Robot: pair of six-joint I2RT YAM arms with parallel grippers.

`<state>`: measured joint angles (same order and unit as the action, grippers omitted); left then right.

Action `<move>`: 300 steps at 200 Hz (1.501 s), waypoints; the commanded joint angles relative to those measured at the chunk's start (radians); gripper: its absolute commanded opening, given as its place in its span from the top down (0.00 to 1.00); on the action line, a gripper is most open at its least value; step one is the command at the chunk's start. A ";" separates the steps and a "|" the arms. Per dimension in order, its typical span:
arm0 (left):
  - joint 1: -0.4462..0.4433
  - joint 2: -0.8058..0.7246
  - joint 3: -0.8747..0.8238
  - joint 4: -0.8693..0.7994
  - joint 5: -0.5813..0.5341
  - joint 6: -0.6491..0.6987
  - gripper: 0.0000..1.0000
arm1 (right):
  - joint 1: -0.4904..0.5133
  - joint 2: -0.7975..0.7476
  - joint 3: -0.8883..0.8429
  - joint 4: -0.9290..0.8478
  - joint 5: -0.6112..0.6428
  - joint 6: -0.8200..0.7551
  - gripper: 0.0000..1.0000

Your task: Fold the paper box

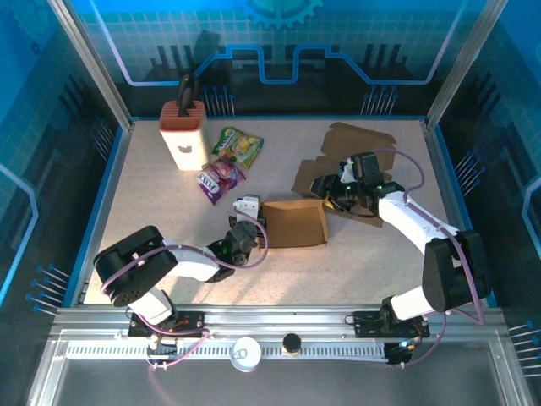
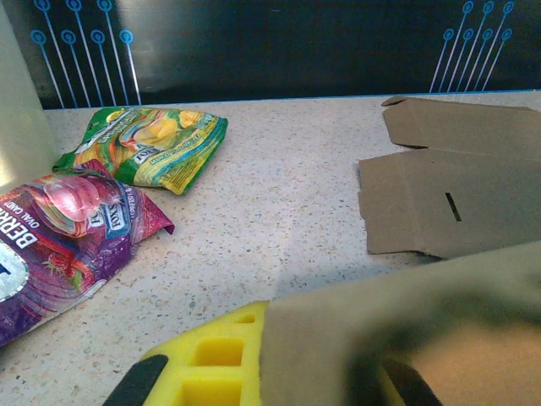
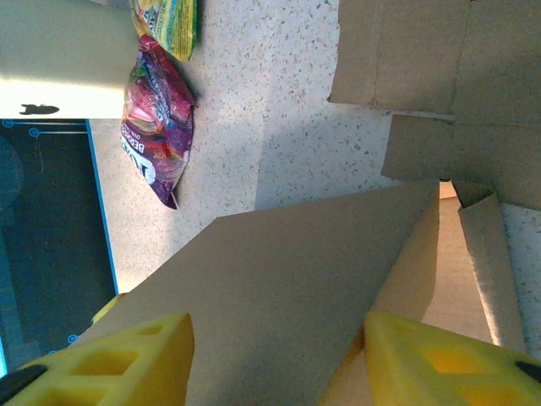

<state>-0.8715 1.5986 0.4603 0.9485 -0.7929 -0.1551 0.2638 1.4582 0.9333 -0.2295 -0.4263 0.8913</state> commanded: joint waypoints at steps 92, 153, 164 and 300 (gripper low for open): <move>-0.058 0.000 -0.067 0.015 0.100 -0.144 1.00 | 0.079 -0.091 -0.115 0.068 0.060 -0.111 0.54; -0.055 -0.140 0.078 -0.298 0.089 -0.227 1.00 | 0.081 -0.085 -0.090 0.072 0.051 -0.088 0.55; -0.055 -0.138 0.108 -0.341 0.087 -0.229 1.00 | 0.081 -0.080 -0.088 0.079 0.043 -0.080 0.55; -0.062 -0.134 -0.007 -0.320 0.149 -0.320 0.90 | 0.099 -0.122 -0.157 0.072 0.091 -0.122 0.57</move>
<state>-0.9066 1.5005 0.4763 0.6865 -0.7681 -0.4023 0.3248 1.3697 0.7944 -0.1894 -0.3210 0.8154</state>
